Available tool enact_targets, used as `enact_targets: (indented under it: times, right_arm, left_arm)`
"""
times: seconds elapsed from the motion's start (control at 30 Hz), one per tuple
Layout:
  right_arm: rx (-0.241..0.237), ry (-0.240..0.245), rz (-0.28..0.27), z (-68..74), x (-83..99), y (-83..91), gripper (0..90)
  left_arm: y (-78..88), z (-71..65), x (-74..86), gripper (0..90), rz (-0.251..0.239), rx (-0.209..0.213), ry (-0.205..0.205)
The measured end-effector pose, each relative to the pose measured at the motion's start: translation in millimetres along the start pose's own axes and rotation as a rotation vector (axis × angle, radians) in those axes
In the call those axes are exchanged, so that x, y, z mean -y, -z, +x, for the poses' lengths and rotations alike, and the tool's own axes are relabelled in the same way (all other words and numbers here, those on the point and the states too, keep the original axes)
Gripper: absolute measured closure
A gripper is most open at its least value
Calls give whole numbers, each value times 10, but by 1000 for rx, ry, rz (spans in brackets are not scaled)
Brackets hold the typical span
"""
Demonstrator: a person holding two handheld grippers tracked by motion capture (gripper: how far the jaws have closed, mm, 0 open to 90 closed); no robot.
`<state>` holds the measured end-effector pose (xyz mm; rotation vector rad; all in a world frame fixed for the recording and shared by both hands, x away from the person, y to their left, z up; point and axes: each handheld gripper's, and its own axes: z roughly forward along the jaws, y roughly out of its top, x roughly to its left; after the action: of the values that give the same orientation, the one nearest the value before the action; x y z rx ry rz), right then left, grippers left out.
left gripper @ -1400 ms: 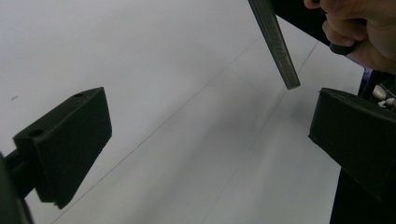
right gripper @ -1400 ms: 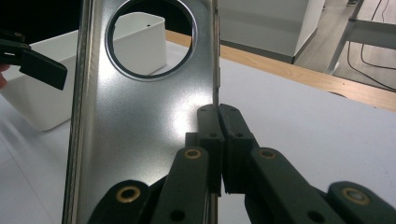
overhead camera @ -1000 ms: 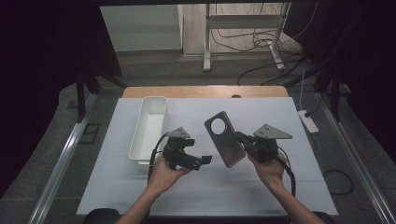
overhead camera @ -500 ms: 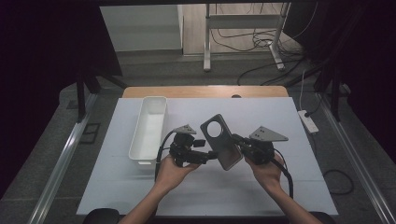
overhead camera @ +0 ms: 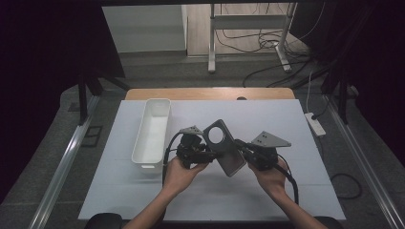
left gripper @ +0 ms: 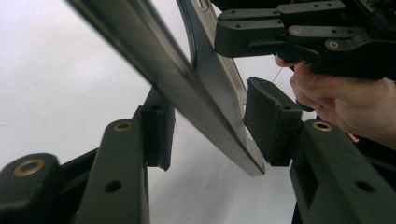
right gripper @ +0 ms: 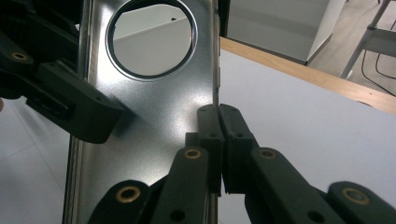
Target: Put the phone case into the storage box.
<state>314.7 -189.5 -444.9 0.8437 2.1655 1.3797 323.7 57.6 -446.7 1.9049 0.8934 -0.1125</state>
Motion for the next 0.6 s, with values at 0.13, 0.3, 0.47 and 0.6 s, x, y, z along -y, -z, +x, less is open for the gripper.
enact_targets:
  times: [0.13, 0.3, 0.47, 0.6]
  right_arm:
    - [-2, 8, 0, 18, 2, -3, 879]
    - [-11, 22, 2, 38, 7, -11, 877]
    - [-23, 20, 13, 39, 19, -27, 867]
    - [-36, 11, 25, 36, 26, -44, 862]
  left_arm:
    - [-5, 4, 10, 595, 5, 0, 12]
    - [-4, 31, 24, 699, 11, 12, 32]
    - [6, 40, 36, 784, 10, 13, 58]
    - [4, 21, 38, 790, 22, 1, 69]
